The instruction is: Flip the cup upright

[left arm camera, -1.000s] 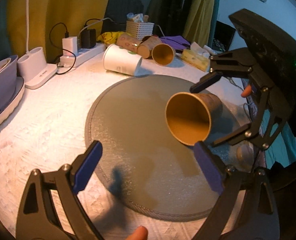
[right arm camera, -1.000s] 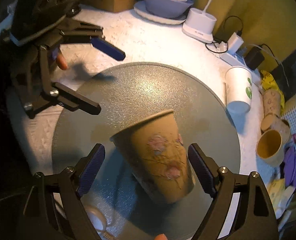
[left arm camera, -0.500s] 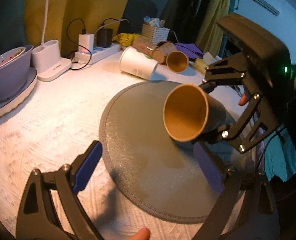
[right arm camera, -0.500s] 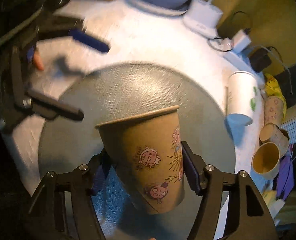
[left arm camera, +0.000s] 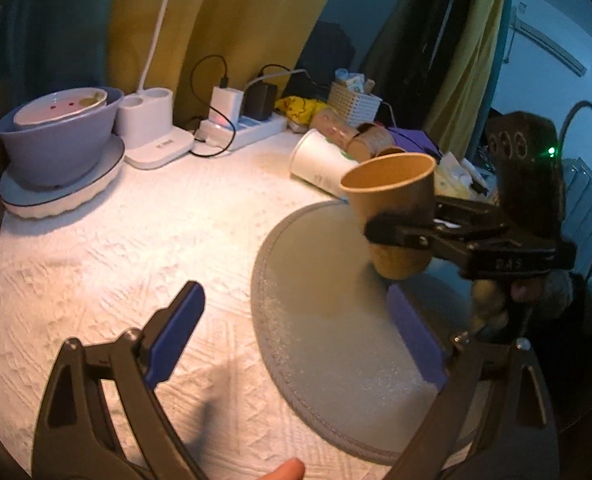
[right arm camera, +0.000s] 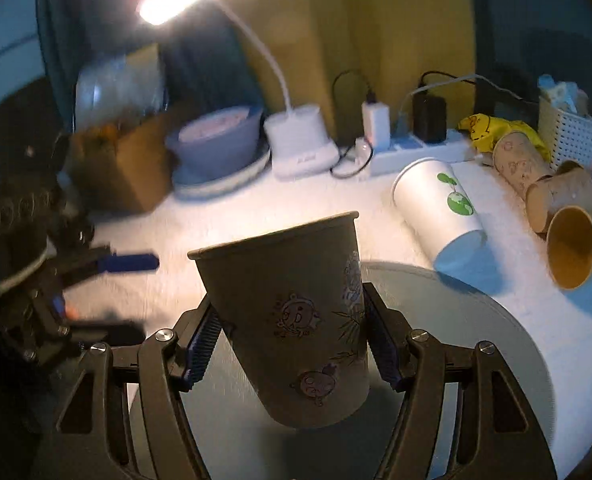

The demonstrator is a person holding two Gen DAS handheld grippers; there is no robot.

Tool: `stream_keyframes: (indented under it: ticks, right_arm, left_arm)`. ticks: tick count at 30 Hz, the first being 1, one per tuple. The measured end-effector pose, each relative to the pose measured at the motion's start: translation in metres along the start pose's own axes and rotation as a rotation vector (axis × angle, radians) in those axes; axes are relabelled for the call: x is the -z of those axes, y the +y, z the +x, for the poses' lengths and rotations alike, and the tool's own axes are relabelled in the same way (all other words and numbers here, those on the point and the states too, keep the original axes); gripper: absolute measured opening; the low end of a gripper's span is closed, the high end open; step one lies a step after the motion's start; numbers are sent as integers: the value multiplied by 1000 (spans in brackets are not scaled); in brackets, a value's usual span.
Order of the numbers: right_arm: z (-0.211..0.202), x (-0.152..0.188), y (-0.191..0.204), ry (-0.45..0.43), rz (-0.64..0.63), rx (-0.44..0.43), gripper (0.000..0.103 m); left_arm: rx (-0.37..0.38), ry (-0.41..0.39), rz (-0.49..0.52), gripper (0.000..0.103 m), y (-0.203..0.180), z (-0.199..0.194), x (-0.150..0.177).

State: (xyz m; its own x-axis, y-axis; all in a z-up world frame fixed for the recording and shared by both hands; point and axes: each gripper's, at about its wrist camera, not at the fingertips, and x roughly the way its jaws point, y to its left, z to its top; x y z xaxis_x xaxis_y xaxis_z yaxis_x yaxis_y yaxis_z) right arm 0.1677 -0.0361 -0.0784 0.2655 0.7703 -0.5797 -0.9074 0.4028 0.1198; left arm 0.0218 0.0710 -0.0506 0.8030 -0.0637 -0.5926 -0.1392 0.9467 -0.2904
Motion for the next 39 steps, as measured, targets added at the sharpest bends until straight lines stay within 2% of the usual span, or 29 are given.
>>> stream_keyframes:
  ticks: [11, 25, 35, 39]
  right_arm:
    - [-12, 11, -1, -39, -27, 99, 74]
    - [-37, 31, 3, -8, -18, 187, 77]
    - [-77, 51, 17, -59, 16, 274, 81]
    - [-96, 60, 28, -81, 24, 307, 81]
  left_arm:
    - [0, -25, 61, 94, -12, -2, 2]
    - [8, -58, 101, 94, -24, -6, 4]
    - [74, -92, 159, 94, -53, -16, 10]
    - [99, -105, 220, 94, -74, -20, 16]
